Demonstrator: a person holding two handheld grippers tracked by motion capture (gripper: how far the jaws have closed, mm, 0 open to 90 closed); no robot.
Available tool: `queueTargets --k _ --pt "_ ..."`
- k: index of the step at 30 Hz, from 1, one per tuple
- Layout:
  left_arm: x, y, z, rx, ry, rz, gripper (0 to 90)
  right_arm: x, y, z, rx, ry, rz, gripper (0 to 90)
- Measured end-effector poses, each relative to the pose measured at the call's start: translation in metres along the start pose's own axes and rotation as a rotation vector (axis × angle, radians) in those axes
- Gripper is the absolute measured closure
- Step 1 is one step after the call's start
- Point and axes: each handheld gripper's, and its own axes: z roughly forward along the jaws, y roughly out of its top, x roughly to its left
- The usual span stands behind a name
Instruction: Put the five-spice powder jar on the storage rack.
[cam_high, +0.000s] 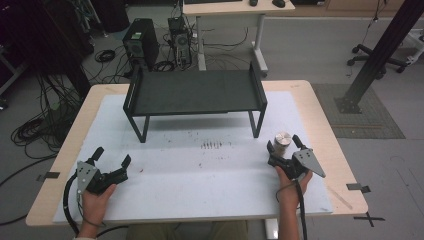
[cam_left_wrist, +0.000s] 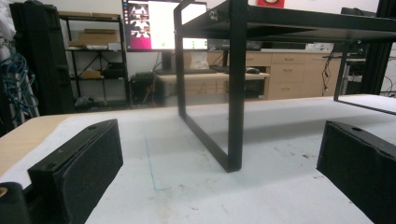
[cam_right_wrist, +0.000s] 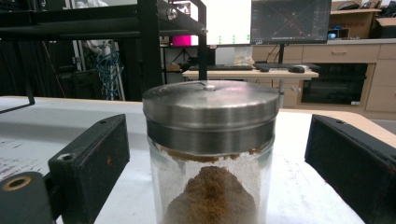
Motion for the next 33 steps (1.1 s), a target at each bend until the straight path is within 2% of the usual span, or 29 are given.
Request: queueTargets --k 11,20,33 --pt "-0.0001 0.0000 0.0000 0.000 0.000 0.001 0.5 0.0014 -0.0033 0.0036 -0.002 0.003 -0.001 6.3" --pt "-0.0001 -0.0001 -0.0001 -0.001 0.001 0.003 0.5 0.0037 -0.0035 0.0043 0.010 0.004 -0.031 3.6" --pt "-0.0002 -0.0001 -0.0001 -0.001 0.000 0.003 0.5 0.0035 -0.0037 0.0040 0.006 0.005 -0.028 1.2"
